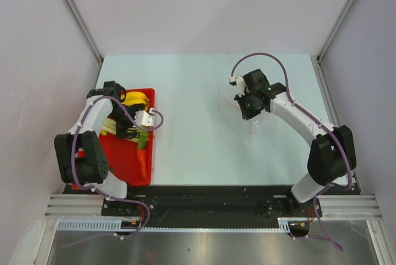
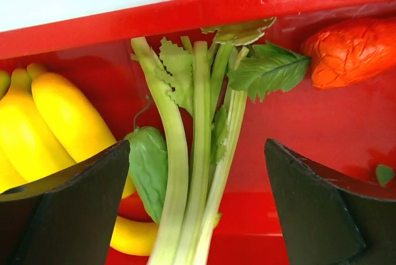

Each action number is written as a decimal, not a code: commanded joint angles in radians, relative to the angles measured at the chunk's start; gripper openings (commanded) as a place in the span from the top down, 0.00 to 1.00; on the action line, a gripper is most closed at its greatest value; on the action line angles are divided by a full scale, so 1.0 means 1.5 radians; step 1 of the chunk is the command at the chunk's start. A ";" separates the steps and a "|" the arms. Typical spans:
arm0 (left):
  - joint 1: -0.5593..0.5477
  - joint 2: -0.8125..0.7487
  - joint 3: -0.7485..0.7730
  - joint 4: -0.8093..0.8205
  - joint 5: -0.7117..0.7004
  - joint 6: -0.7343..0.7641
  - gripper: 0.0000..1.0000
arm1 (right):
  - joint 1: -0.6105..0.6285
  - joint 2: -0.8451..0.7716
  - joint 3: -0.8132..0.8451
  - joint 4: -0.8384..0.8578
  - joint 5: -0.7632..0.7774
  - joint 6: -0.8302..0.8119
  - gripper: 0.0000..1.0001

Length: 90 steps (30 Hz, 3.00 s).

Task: Place the food in the zip-top bag and seal the zipper
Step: Pick up the zipper food storage bag at the center of the board, then pick up the fake vegetable from the zipper food storage bag, then place the fake vegetable in the zipper food storage bag.

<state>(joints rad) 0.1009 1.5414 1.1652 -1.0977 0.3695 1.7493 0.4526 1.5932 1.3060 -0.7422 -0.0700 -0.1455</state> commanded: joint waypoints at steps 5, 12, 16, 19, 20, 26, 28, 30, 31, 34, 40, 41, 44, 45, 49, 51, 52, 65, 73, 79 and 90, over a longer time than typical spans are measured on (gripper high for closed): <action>-0.013 0.055 -0.026 0.030 -0.035 0.105 0.05 | -0.016 0.032 0.052 -0.024 -0.035 0.013 1.00; -0.017 0.109 -0.016 0.046 -0.061 0.096 0.02 | -0.017 0.047 0.054 -0.022 -0.036 0.017 1.00; -0.019 0.134 -0.009 0.057 -0.072 0.092 0.04 | -0.018 0.057 0.057 -0.021 -0.039 0.018 1.00; -0.023 0.144 -0.016 0.064 -0.081 0.093 0.07 | -0.017 0.060 0.061 -0.023 -0.038 0.017 1.00; -0.025 0.144 -0.022 0.074 -0.084 0.085 0.08 | -0.018 0.062 0.062 -0.023 -0.037 0.017 1.00; -0.028 0.146 -0.045 0.101 -0.102 0.066 0.27 | -0.017 0.066 0.065 -0.022 -0.043 0.018 1.00; -0.028 0.146 -0.023 0.087 -0.099 0.052 0.43 | -0.020 0.066 0.065 -0.023 -0.045 0.019 1.00; -0.027 0.141 -0.001 0.067 -0.086 0.021 0.58 | -0.019 0.063 0.065 -0.023 -0.051 0.020 1.00; -0.027 0.138 0.020 0.046 -0.082 0.014 0.62 | -0.018 0.062 0.066 -0.021 -0.053 0.021 1.00; -0.027 0.110 0.040 0.019 -0.073 0.004 0.79 | -0.021 0.060 0.067 -0.018 -0.061 0.024 1.00; -0.026 0.033 0.045 -0.022 -0.089 0.001 1.00 | -0.035 0.051 0.068 -0.012 -0.099 0.041 1.00; -0.026 0.025 0.048 -0.027 -0.092 -0.001 1.00 | -0.039 0.048 0.068 -0.011 -0.106 0.044 1.00; -0.026 -0.001 0.090 -0.046 -0.084 -0.025 1.00 | -0.056 0.039 0.074 -0.008 -0.143 0.058 1.00; -0.027 -0.003 0.110 -0.067 -0.074 -0.036 1.00 | -0.069 0.034 0.075 -0.001 -0.170 0.062 1.00; -0.026 0.012 0.274 -0.129 -0.015 -0.116 1.00 | -0.104 0.019 0.083 0.020 -0.248 0.094 1.00; -0.026 0.017 0.323 -0.153 0.029 -0.140 1.00 | -0.119 0.018 0.098 0.021 -0.307 0.114 1.00; -0.028 0.017 0.364 -0.159 0.046 -0.167 1.00 | -0.134 0.019 0.102 0.022 -0.327 0.123 1.00; -0.083 -0.098 0.446 0.329 0.324 -0.831 1.00 | -0.168 -0.041 0.107 0.317 -0.640 0.480 1.00; -0.189 -0.152 0.421 0.710 0.271 -1.202 1.00 | -0.101 -0.034 0.060 0.433 -0.635 0.599 1.00; -0.321 -0.115 0.447 0.833 0.186 -1.270 1.00 | -0.055 -0.008 0.060 0.393 -0.592 0.548 1.00; -0.492 0.011 0.516 0.912 0.148 -1.305 1.00 | 0.000 0.027 0.093 0.310 -0.513 0.501 1.00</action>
<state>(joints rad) -0.5983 1.5009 1.8492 0.1757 0.6228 -0.1299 0.4309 1.6257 1.3834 -0.2440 -0.8799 0.6357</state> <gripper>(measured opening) 0.198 0.011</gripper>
